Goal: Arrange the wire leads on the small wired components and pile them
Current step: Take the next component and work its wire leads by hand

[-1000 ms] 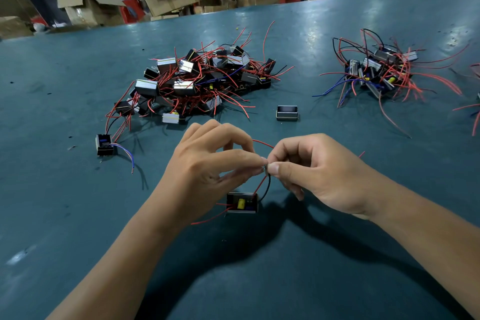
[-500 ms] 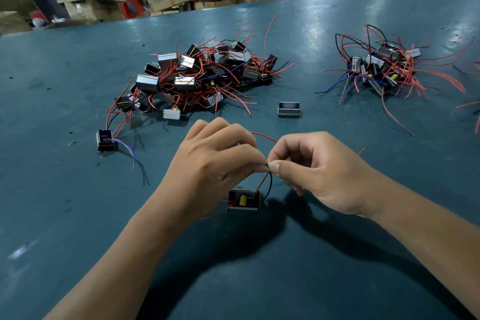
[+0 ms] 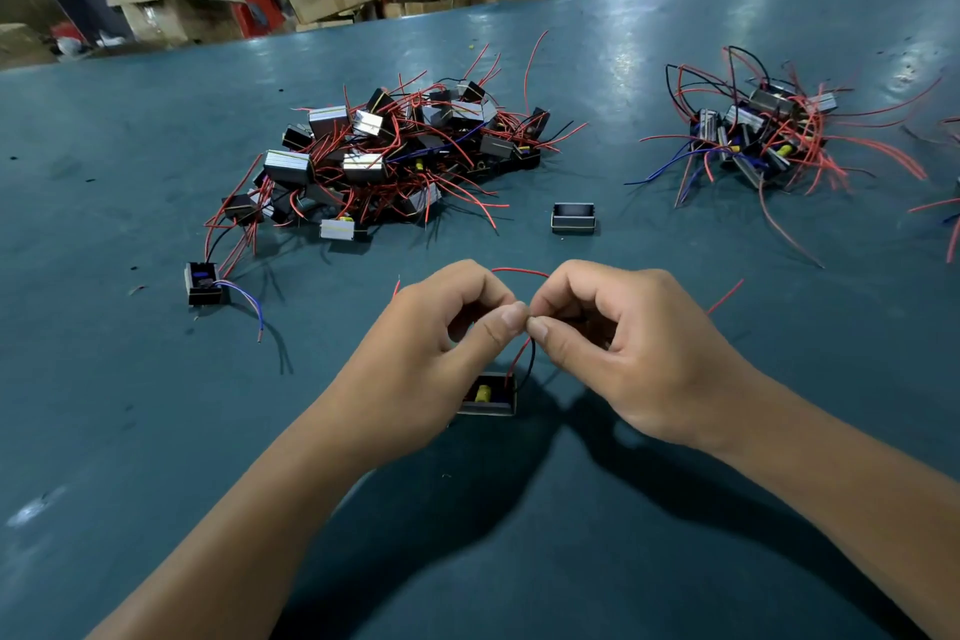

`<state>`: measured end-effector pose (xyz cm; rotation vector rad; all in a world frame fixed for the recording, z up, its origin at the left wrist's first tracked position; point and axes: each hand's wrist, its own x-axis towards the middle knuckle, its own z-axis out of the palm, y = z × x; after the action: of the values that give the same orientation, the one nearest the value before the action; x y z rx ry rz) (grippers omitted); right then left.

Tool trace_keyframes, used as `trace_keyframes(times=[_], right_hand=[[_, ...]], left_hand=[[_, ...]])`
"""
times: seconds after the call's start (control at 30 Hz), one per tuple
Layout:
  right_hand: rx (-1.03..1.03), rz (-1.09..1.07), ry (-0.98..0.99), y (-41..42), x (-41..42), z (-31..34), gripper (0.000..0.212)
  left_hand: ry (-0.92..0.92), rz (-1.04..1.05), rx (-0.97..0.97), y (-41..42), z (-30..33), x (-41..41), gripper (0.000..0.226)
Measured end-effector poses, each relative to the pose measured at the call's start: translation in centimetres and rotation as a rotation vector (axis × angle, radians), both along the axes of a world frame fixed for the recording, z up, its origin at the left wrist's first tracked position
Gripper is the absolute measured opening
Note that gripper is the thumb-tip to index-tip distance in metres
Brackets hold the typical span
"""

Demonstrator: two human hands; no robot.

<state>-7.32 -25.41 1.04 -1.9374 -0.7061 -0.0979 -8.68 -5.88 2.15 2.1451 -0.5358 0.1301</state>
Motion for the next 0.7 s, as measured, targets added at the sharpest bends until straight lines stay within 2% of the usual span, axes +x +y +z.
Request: trace_keyframes(times=[0.13, 0.5, 0.7], right_hand=[[-0.003, -0.039, -0.039, 0.38, -0.23, -0.1, 0.01], [-0.011, -0.049, -0.028, 0.55, -0.35, 0.06, 0.011], [-0.022, -0.064, -0.046, 0.76, -0.49, -0.01, 0.013]], left_hand=[[0.21, 0.032, -0.204, -0.04, -0.05, 0.2, 0.02], [0.112, 0.038, -0.144, -0.29, -0.14, 0.32, 0.017], [0.165, 0.045, -0.169, -0.46, -0.43, 0.31, 0.023]])
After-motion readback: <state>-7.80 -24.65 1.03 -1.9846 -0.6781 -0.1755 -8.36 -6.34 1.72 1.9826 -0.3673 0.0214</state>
